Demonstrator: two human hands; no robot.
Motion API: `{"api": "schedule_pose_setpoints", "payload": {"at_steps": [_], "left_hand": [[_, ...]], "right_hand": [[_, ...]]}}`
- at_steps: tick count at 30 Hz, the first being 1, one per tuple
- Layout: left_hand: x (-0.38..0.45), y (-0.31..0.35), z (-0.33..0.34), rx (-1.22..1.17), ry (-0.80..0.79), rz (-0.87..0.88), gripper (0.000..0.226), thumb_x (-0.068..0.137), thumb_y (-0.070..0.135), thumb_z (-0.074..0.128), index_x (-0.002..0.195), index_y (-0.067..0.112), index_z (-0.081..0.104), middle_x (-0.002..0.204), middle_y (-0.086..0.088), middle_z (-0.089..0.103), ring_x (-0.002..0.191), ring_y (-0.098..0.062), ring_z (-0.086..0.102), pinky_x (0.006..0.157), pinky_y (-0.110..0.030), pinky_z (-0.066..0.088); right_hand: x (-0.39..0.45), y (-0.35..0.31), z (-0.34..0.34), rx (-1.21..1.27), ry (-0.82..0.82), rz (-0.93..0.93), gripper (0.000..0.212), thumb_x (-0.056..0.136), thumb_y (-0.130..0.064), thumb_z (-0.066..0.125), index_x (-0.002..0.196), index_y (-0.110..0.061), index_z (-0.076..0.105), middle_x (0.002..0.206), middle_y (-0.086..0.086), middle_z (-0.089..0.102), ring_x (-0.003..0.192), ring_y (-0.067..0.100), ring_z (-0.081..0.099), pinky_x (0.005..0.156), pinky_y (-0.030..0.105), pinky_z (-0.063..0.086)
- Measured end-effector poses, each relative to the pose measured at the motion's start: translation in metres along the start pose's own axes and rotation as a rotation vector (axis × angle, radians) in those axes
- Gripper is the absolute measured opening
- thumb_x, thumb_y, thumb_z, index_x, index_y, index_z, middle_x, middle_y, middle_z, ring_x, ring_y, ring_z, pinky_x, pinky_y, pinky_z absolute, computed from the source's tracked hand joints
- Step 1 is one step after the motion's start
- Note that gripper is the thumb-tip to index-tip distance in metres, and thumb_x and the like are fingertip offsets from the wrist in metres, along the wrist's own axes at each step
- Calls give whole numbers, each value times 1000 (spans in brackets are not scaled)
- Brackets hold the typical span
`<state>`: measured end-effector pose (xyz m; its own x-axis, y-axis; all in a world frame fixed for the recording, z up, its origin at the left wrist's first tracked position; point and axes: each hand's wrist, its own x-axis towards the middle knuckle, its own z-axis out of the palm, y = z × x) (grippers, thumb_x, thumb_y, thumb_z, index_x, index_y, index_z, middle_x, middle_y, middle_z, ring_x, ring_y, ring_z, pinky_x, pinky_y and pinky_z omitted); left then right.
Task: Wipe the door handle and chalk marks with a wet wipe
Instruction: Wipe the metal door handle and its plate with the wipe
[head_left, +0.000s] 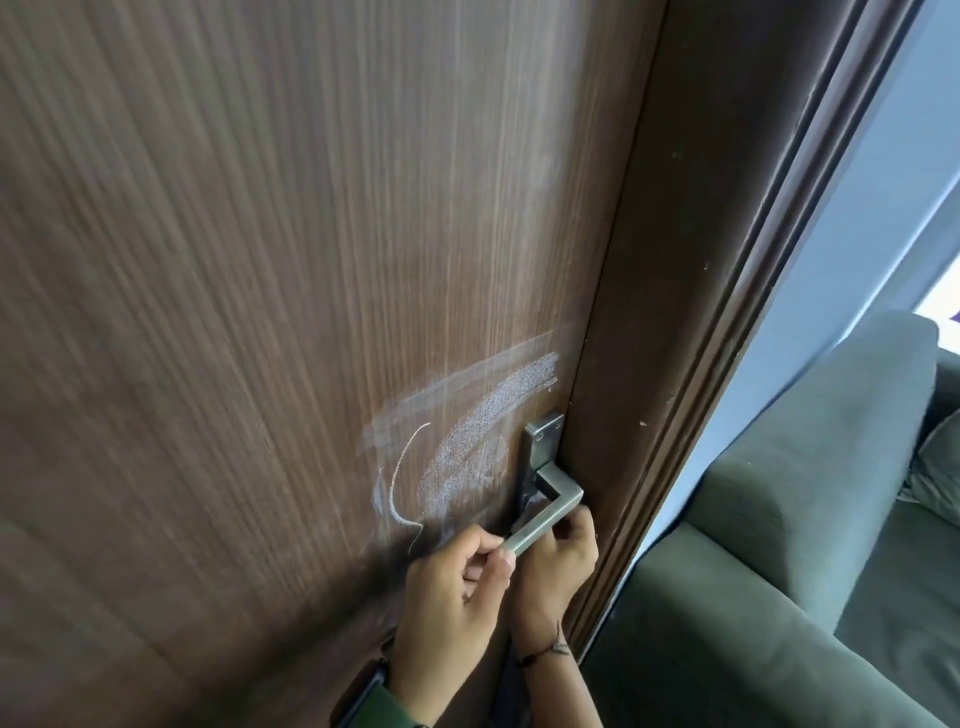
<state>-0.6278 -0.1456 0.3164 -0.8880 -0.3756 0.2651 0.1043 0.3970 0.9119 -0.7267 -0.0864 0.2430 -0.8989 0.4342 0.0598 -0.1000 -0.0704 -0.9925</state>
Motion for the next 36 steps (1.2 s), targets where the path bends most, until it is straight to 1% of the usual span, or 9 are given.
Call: {"api": "schedule_pose_setpoints", "payload": {"at_steps": [3, 6, 8, 13, 19, 25, 29, 33, 36], "left_hand": [[4, -1, -4, 2, -43, 18, 8, 84, 11, 61, 77, 8, 64, 62, -5, 68, 56, -13, 64, 57, -36, 56], [5, -1, -6, 5, -77, 36, 9, 84, 11, 60, 75, 8, 63, 63, -9, 69, 58, -17, 65, 58, -40, 56], [6, -1, -7, 1, -87, 44, 10, 83, 10, 60, 74, 9, 63, 63, -9, 69, 58, -18, 65, 58, -41, 56], [8, -3, -5, 9, -85, 59, 12, 83, 9, 60, 71, 10, 60, 60, -9, 69, 56, -18, 66, 54, -39, 54], [9, -2, -5, -1, -83, 68, 13, 82, 7, 61, 69, 10, 59, 57, -11, 67, 53, -22, 64, 54, -41, 54], [7, -1, -6, 4, -85, 71, 27, 82, 8, 62, 64, 26, 54, 55, -9, 66, 52, -20, 62, 54, -42, 53], [8, -1, -7, 16, -81, 83, 16, 82, 10, 62, 68, 16, 57, 57, -7, 66, 52, -17, 62, 53, -40, 53], [7, 1, -8, 51, -83, 107, 11, 83, 12, 61, 72, 10, 59, 59, -2, 68, 52, -14, 62, 53, -38, 52], [8, 2, -8, 58, -93, 111, 15, 84, 19, 58, 72, 9, 59, 63, -6, 69, 55, -16, 65, 55, -40, 54]], "right_hand": [[-2, -4, 3, 30, 55, 53, 16, 81, 0, 59, 72, -12, 56, 68, 13, 60, 58, 21, 51, 57, 43, 46], [-6, -13, 7, 99, 56, 11, 20, 84, 1, 57, 75, -17, 56, 62, 5, 54, 52, 12, 47, 49, 32, 40], [-7, -13, 7, 64, 32, 0, 22, 85, 0, 57, 74, -18, 56, 59, 1, 54, 48, 8, 45, 46, 30, 39], [-7, -10, 0, 77, -29, -4, 23, 80, 4, 59, 71, -17, 57, 62, 7, 54, 54, 17, 46, 50, 35, 39], [-8, -13, -10, 161, -167, -21, 17, 79, 1, 64, 72, -14, 61, 60, 2, 59, 51, 12, 50, 46, 27, 41], [-18, -8, -5, 123, -172, -103, 15, 84, -8, 65, 79, -20, 59, 66, -2, 61, 57, 7, 53, 51, 24, 44], [-17, -17, 2, 148, -95, -130, 14, 85, -10, 65, 77, -20, 59, 63, -3, 59, 55, 7, 52, 50, 22, 45], [-17, -24, 7, 237, -87, -134, 14, 86, -6, 64, 78, -16, 57, 62, -9, 59, 55, 0, 53, 50, 15, 45], [-17, -26, 9, 199, -90, -227, 10, 86, -17, 64, 81, -16, 55, 68, -4, 57, 58, -1, 53, 54, 14, 44]]}}
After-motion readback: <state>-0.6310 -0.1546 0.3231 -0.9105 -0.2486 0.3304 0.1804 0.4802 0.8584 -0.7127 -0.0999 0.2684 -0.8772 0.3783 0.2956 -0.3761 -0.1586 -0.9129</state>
